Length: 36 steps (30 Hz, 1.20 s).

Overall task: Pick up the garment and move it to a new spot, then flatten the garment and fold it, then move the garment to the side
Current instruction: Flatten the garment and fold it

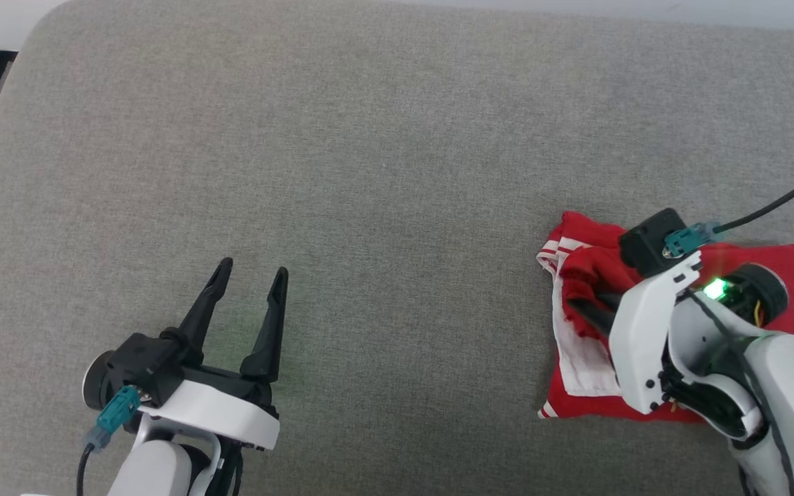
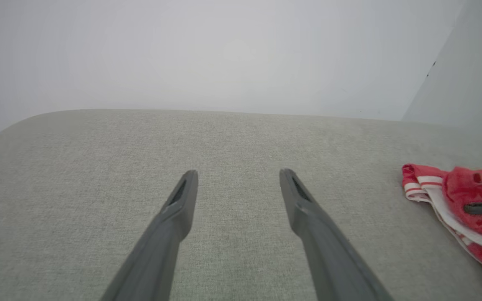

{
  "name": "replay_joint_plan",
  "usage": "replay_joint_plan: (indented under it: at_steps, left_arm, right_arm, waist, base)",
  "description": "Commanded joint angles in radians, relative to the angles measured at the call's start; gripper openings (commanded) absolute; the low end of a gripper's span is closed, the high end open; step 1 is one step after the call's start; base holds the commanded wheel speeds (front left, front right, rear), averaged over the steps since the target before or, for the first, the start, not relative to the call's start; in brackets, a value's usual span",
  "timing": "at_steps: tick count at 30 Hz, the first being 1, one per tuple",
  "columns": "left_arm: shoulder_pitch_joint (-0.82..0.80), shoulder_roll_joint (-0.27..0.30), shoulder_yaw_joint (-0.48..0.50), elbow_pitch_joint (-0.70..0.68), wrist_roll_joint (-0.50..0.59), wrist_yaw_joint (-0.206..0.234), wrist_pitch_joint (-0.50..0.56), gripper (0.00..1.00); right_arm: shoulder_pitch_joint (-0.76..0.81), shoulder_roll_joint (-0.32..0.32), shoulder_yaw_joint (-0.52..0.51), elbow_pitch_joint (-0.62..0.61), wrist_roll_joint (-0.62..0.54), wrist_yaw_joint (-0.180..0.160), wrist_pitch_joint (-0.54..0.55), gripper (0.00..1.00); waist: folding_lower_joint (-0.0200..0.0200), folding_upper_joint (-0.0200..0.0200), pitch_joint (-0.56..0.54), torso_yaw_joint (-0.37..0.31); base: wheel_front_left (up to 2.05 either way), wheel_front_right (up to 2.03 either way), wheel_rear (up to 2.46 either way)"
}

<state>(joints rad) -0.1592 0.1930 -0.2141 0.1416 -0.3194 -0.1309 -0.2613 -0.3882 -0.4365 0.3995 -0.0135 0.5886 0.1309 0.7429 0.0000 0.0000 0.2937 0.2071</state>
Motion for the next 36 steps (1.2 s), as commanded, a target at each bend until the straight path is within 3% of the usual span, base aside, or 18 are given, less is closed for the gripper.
replay_joint_plan:
  at_steps: [1,2,3,4,11,16,24,31,36]
  left_arm:
    - [-0.009,0.001,0.0,0.002,-0.012,0.001,-0.005,1.0]
    - [-0.009,0.002,0.001,0.002,-0.013,0.001,-0.005,1.0]
    - [-0.006,0.003,0.004,0.003,-0.017,0.001,-0.005,1.0]
    - [-0.001,0.004,0.008,0.003,-0.019,0.001,-0.005,1.0]
    - [0.025,0.018,0.018,0.012,-0.021,0.001,-0.005,1.0]
    - [0.038,0.024,0.013,0.025,-0.036,0.001,-0.005,1.0]
    - [0.05,0.013,0.037,0.064,-0.103,0.001,-0.005,1.0]
    - [0.07,0.012,0.106,0.1,-0.084,0.001,-0.005,1.0]
    - [0.095,0.023,0.136,0.089,-0.067,0.001,-0.005,1.0]
  right_arm:
    - [-0.011,0.0,0.013,0.022,0.005,-0.001,-0.021,0.08]
    - [-0.016,0.0,0.017,0.033,0.008,-0.001,-0.033,0.39]
    - [-0.021,0.002,0.022,0.036,0.013,-0.001,-0.048,0.78]
    - [-0.023,0.012,0.022,0.038,0.027,-0.001,-0.064,1.0]
    - [-0.047,-0.001,-0.004,-0.002,0.07,-0.001,-0.129,1.0]
    - [-0.022,-0.028,-0.078,0.017,0.078,-0.001,-0.209,1.0]
    - [0.038,-0.057,-0.196,0.199,0.003,-0.001,-0.535,1.0]
    - [0.078,0.007,-0.242,0.322,-0.068,0.0,-0.834,1.0]
    - [0.112,0.055,-0.273,0.346,-0.121,-0.001,-0.955,1.0]
  waist:
    - [0.0,0.0,0.0,0.0]
    - [0.0,0.0,-0.002,-0.001]
    - [0.0,0.0,-0.005,-0.004]
    - [0.0,0.0,-0.01,-0.009]
    - [0.0,0.0,-0.054,-0.054]
    - [0.0,0.0,-0.08,-0.088]
    - [0.0,0.0,-0.113,-0.147]
    - [0.0,0.0,-0.16,-0.189]
    - [0.0,0.0,-0.178,-0.201]
  base:
    - [0.0,0.0,0.0]
    - [0.0,0.0,0.0]
    - [0.0,0.0,0.0]
    - [0.0,0.0,0.0]
    - [0.0,0.0,0.0]
    - [0.0,0.0,0.0]
    - [0.0,0.0,0.0]
    - [0.0,0.0,0.0]
    - [0.0,0.0,0.0]
